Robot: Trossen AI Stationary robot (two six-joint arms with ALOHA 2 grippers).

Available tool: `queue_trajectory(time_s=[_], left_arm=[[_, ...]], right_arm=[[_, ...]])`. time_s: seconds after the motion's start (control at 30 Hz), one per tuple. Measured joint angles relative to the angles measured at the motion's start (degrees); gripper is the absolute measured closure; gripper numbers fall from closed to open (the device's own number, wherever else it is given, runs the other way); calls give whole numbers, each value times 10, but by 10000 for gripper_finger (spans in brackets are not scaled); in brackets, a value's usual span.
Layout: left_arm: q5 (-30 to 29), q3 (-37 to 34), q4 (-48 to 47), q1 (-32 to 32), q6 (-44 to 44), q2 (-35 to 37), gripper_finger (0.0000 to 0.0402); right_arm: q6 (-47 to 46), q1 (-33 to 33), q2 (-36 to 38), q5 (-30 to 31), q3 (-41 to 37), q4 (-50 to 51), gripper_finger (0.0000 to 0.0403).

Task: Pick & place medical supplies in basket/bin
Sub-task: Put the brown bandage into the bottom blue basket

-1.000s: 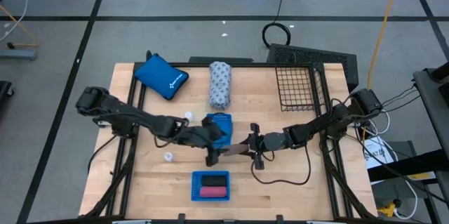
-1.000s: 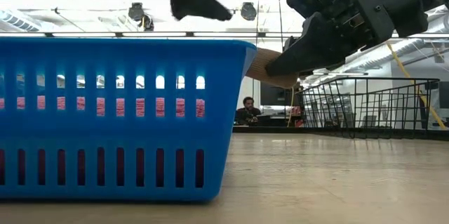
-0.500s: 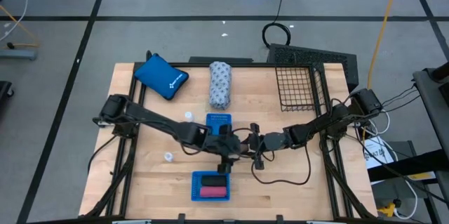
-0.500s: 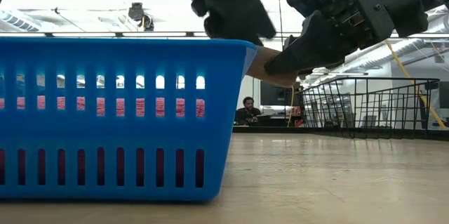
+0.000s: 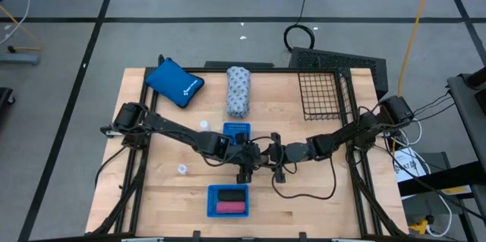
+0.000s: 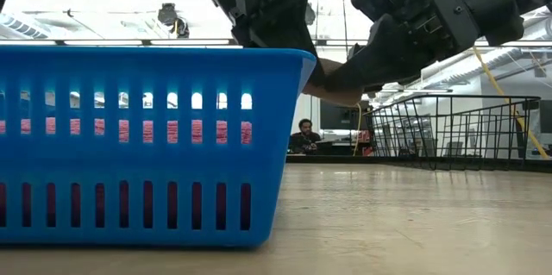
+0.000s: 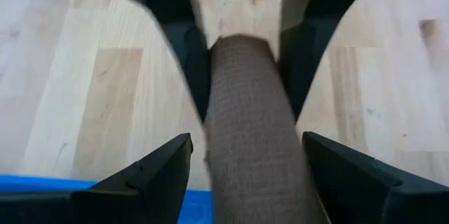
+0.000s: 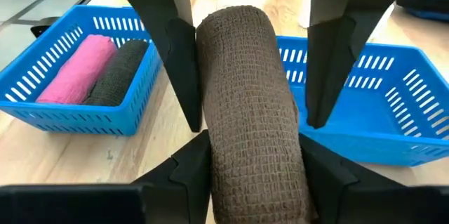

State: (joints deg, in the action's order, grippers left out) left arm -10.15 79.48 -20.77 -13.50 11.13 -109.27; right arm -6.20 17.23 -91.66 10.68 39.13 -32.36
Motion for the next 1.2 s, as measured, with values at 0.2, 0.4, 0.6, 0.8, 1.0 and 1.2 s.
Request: queue_trajectory(time_s=[0.2,0.4,0.6,0.8,1.0,1.2], left_arm=[[-20,0,0,1,10,0,132],[-15,0,7,0,10,0,182],[-14,-1,10,0,-11,2,254],[-19,-1,11,-5,-9,32,278],[-24,-1,-10,-18,-9,65,279],[-19,-21,-25,-66,-10,92,292]], right_arm=[[0,0,0,1,0,0,257],[0,-1,0,1,0,0,253],[-4,-1,0,1,0,1,239],[-6,1,23,-3,0,19,229],[-30,1,102,-6,0,121,234],[-58,2,188,-4,-35,170,236]])
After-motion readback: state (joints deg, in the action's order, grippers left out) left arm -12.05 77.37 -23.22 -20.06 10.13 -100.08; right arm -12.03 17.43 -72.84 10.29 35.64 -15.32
